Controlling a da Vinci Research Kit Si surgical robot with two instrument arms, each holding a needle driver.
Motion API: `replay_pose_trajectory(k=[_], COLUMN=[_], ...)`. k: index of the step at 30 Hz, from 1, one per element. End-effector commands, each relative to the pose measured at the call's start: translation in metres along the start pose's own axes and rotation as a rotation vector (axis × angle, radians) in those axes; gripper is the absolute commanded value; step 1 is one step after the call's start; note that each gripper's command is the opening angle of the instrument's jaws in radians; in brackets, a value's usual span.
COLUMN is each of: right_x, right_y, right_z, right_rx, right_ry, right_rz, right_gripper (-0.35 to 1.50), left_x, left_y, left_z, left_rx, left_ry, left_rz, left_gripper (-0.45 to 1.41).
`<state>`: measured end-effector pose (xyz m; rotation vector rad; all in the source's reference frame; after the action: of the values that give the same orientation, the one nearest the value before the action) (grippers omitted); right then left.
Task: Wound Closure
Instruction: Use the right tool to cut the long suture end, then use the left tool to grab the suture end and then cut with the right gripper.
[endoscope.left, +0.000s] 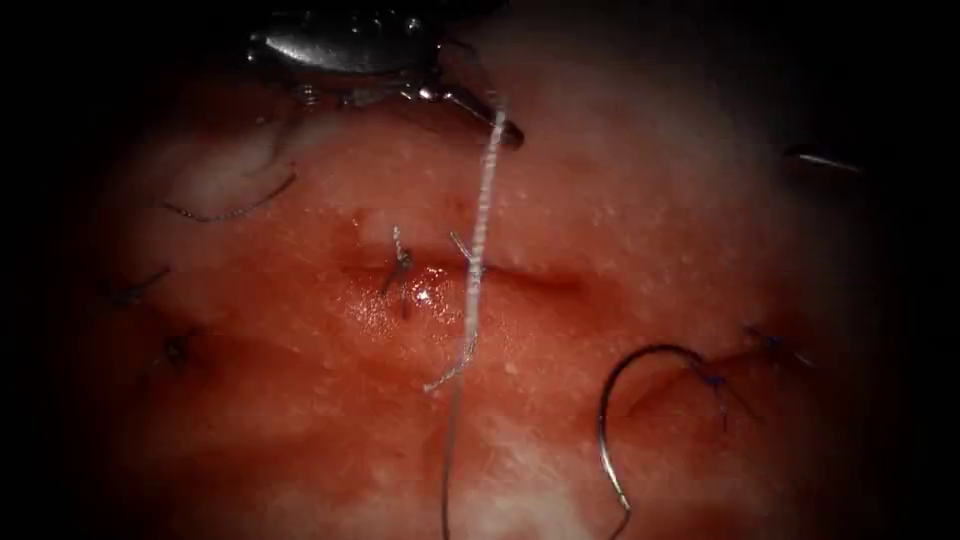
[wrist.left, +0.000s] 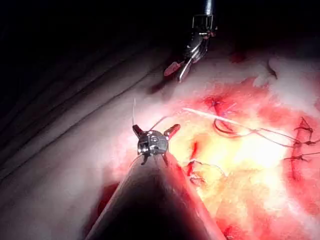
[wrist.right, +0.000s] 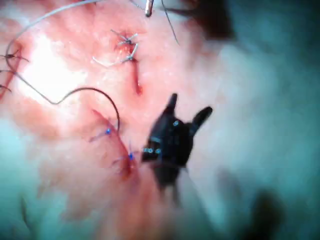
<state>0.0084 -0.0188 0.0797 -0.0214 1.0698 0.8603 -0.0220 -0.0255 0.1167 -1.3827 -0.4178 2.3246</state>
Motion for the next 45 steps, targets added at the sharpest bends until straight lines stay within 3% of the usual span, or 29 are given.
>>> replay_pose_trajectory(k=[1, 2, 7, 10, 11, 17, 19, 24, 29, 33, 35, 38, 41, 45], right_x=[-0.0002, 0.0000, 0.0002, 0.0004, 0.0005, 0.0007, 0.0007, 0.0002, -0.0003, -0.0003, -0.0004, -0.0005, -0.0008, -0.0013], right_y=[-0.0003, 0.0000, 0.0009, 0.0009, 0.0002, -0.0018, -0.0030, -0.0042, -0.0053, -0.0054, -0.0060, -0.0064, -0.0077, -0.0089], right_z=[0.0004, 0.0002, -0.0007, -0.0007, -0.0004, 0.0006, 0.0016, 0.0026, 0.0034, 0.0035, 0.0037, 0.0041, 0.0050, 0.0059], right_rx=[0.004, 0.001, -0.049, -0.065, -0.049, -0.021, -0.005, 0.019, 0.033, 0.034, 0.044, 0.050, 0.070, 0.087], right_ry=[0.001, 0.000, -0.042, -0.047, -0.043, -0.035, -0.028, -0.035, -0.041, -0.044, -0.043, -0.043, -0.049, -0.055], right_rz=[-0.002, -0.030, -0.106, -0.102, -0.104, -0.098, -0.096, -0.106, -0.110, -0.110, -0.111, -0.111, -0.116, -0.124], right_gripper=[1.43, 1.41, 1.41, 1.45, 1.45, 1.45, 1.45, 1.45, 1.45, 1.46, 1.46, 1.46, 1.46, 1.46], left_x=[-0.0001, 0.0000, -0.0007, -0.0011, -0.0016, -0.0018, -0.0021, -0.0019, 0.0018, 0.0034, 0.0058, 0.0074, 0.0094, 0.0109], left_y=[-0.0003, 0.0010, 0.0038, 0.0050, 0.0076, 0.0125, 0.0165, 0.0198, 0.0192, 0.0188, 0.0183, 0.0175, 0.0164, 0.0157], left_z=[0.0007, -0.0015, -0.0060, -0.0068, -0.0075, -0.0090, -0.0111, -0.0148, -0.0197, -0.0213, -0.0222, -0.0218, -0.0197, -0.0163], left_rx=[0.002, 0.011, 0.015, 0.014, 0.002, -0.045, -0.078, -0.145, -0.201, -0.225, -0.240, -0.223, -0.147, -0.079], left_ry=[0.000, -0.007, -0.020, -0.022, -0.022, -0.024, -0.074, -0.175, -0.184, -0.199, -0.197, -0.142, -0.030, 0.019], left_rz=[0.003, 0.000, -0.004, -0.003, -0.010, 0.019, 0.034, 0.058, 0.020, 0.005, -0.017, -0.042, -0.081, -0.113], left_gripper=[1.09, 1.09, 1.08, 1.04, 1.03, 0.99, 0.99, 0.99, 1.03, 1.03, 1.01, 0.94, 0.93, 0.93])
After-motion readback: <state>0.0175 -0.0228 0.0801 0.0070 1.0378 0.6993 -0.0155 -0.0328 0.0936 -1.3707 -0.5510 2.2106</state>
